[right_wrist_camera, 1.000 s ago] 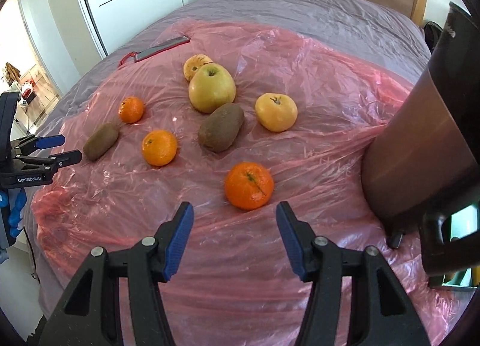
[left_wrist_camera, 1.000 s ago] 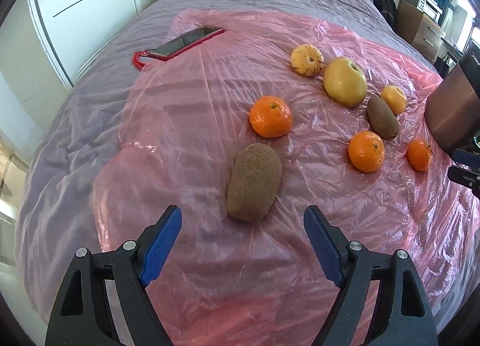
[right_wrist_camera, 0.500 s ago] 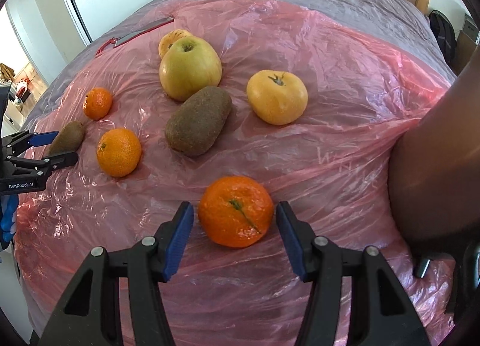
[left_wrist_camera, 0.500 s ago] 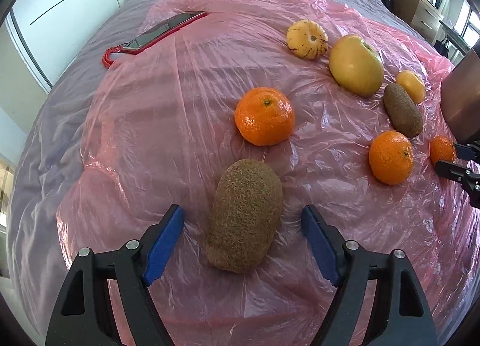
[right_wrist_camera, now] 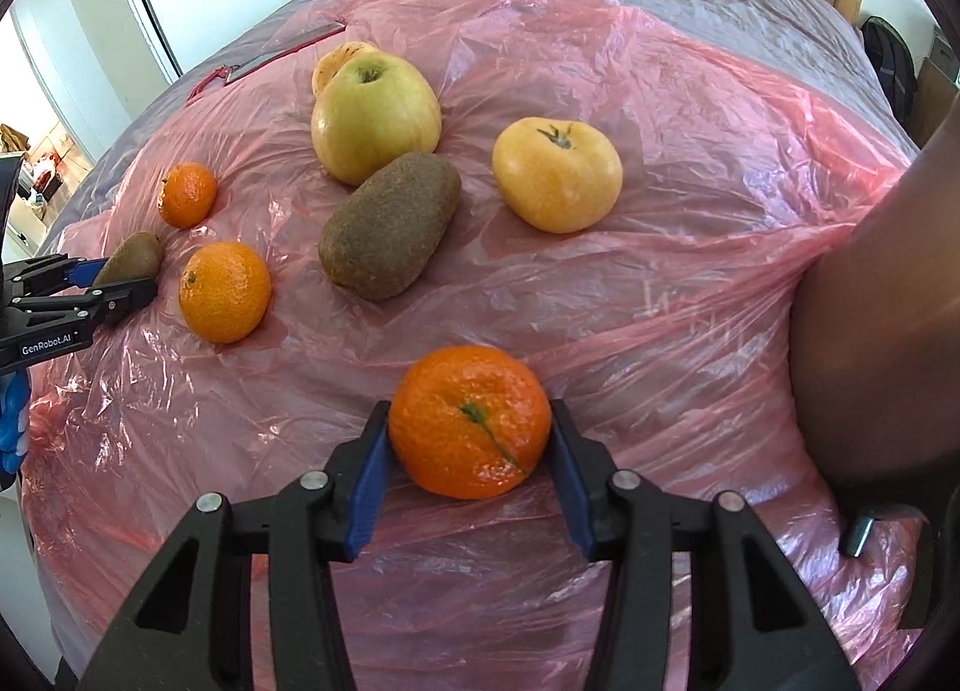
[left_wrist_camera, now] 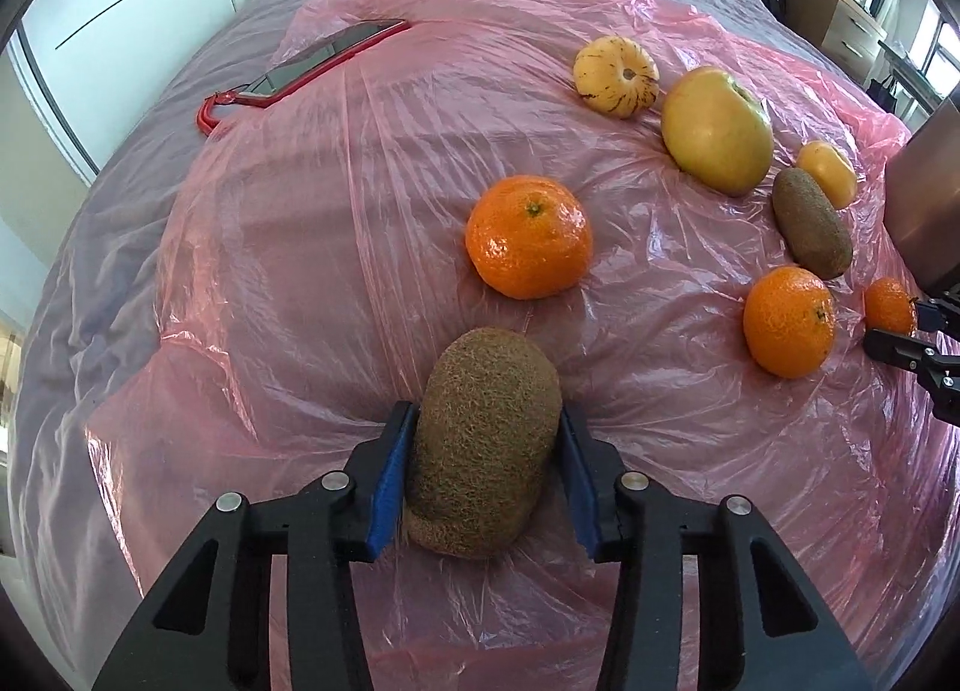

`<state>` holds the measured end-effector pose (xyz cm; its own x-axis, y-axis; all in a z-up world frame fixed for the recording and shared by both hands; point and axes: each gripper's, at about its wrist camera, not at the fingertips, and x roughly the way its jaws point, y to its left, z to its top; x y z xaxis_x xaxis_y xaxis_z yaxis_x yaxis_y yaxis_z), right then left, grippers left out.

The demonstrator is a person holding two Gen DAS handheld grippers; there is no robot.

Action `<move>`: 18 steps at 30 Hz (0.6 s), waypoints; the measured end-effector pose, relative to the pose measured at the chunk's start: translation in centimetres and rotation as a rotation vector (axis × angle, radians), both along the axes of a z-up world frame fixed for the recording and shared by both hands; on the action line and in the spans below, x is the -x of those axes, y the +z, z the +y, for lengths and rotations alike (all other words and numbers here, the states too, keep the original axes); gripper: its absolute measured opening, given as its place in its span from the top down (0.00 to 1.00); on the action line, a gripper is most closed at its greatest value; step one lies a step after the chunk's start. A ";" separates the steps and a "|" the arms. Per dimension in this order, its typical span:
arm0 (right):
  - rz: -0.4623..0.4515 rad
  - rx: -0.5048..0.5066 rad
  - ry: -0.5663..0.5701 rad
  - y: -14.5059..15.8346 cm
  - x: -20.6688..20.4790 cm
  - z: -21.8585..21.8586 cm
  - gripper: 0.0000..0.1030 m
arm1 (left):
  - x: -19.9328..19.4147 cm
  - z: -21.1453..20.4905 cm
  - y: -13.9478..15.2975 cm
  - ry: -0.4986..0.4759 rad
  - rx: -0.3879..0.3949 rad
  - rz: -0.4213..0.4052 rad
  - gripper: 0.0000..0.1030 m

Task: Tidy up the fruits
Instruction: 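Grasp the second kiwi with the left tool while the right tool grasps a mandarin, then carry the kiwi and mandarin over the green tray with both tools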

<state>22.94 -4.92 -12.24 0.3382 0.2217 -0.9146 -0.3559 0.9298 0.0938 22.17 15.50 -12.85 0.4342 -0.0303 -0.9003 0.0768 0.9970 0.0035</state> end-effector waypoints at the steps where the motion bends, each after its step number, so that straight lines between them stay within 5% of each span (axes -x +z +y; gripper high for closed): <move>1: 0.001 -0.004 -0.002 0.1 0.0 0.0 0.58 | 0.0 0.0 0.1 0.003 0.002 0.001 0.61; 18: -0.063 -0.057 0.008 5.3 3.4 -0.8 0.58 | 3.2 0.6 4.8 0.059 0.005 -0.071 0.61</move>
